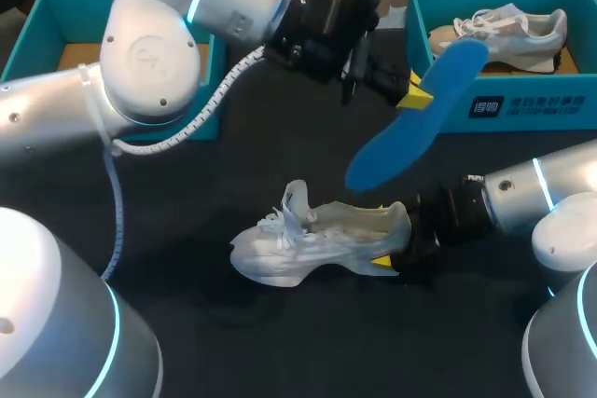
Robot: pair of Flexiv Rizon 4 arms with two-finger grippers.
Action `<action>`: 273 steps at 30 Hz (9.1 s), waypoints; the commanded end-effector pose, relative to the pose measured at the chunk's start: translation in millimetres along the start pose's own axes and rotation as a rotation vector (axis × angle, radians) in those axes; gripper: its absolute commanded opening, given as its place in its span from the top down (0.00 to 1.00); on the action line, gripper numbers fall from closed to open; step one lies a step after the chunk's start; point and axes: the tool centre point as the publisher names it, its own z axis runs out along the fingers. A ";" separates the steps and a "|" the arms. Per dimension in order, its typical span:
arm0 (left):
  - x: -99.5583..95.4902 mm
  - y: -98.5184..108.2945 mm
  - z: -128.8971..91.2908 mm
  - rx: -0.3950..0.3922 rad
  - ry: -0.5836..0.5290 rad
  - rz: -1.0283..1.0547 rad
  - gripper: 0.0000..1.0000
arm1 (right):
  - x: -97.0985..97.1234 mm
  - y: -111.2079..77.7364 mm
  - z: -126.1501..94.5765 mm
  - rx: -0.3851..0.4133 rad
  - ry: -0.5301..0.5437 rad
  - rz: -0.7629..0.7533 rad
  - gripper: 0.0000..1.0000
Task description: Take the shoe out of the shoebox, open the shoe tongue, remove and reinsert the insole, then place the shoe into the shoebox
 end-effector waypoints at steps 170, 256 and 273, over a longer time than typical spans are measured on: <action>171.6 -108.2 -125.2 0.536 0.381 -0.752 1.00 | 10.9 72.4 -42.4 0.624 -0.124 0.079 0.00; 171.6 -108.2 -125.2 0.536 0.381 -0.752 1.00 | 6.9 72.4 -27.4 0.966 0.004 0.118 0.00; 171.6 -108.2 -125.2 0.536 0.381 -0.752 1.00 | 6.9 72.4 -27.4 0.966 0.004 0.118 0.00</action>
